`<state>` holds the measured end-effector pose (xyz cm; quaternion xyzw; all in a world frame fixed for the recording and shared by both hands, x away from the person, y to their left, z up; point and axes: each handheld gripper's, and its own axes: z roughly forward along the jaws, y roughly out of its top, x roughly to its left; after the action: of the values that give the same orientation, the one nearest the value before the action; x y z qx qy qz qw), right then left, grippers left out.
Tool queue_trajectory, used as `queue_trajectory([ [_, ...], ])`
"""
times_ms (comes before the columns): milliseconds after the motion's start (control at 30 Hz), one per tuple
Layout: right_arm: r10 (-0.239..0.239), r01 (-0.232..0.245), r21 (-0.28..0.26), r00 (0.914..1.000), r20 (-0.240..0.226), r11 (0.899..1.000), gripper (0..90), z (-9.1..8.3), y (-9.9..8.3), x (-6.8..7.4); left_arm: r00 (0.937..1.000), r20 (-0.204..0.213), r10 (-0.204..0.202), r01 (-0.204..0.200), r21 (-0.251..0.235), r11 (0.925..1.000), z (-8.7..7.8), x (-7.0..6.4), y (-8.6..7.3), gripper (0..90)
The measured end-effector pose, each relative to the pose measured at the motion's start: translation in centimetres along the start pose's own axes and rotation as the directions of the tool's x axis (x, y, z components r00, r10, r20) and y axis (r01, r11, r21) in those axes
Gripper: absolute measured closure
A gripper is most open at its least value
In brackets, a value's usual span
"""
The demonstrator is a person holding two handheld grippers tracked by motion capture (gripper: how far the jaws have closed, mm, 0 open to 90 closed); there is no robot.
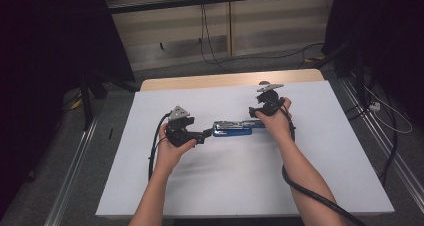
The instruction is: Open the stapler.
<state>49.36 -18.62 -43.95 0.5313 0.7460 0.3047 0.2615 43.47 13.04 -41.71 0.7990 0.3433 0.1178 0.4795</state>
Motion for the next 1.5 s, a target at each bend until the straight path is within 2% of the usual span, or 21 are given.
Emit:
queue_trajectory([
  [200, -0.011, 0.011, 0.031, 0.9999, -0.004, 0.999, 28.9, 0.6, 0.2, 0.2, 1.0, -0.004, -0.002, 0.002, 0.001, 1.0, -0.1, 0.1, 0.0, 11.8],
  [367, -0.019, 0.019, 0.054, 0.9998, 0.002, 0.998, 39.0, 1.2, 0.4, 0.2, 1.0, -0.004, -0.006, 0.006, 0.001, 1.0, -0.1, 0.1, -0.1, 11.8],
  [467, -0.012, 0.012, 0.072, 0.9999, 0.001, 0.997, 39.7, 1.5, 0.4, 0.2, 1.0, -0.005, -0.006, 0.006, 0.002, 1.0, -0.1, 0.2, -0.1, 11.8],
  [667, -0.006, 0.006, 0.095, 1.0, -0.005, 0.995, 46.7, 1.9, 0.3, 0.0, 0.9999, -0.005, -0.01, 0.01, 0.002, 0.9999, -0.1, 0.3, -0.1, 11.8],
  [1000, -0.001, 0.003, 0.129, 0.9998, -0.018, 0.992, 47.1, 2.1, 0.4, 0.0, 1.0, -0.009, 0.002, -0.002, 0.008, 1.0, 0.0, 0.4, -0.1, 12.9],
  [1433, -0.007, 0.013, 0.183, 0.9994, -0.035, 0.983, 54.3, 2.4, 0.8, 0.2, 0.9999, -0.013, -0.002, 0.002, 0.008, 1.0, -0.1, 0.4, -0.1, 12.9],
  [1500, 0.001, 0.007, 0.185, 0.999, -0.044, 0.983, 58.8, 2.4, 0.8, 0.1, 0.9999, -0.012, -0.004, 0.004, 0.007, 1.0, -0.1, 0.5, -0.2, 12.9],
])
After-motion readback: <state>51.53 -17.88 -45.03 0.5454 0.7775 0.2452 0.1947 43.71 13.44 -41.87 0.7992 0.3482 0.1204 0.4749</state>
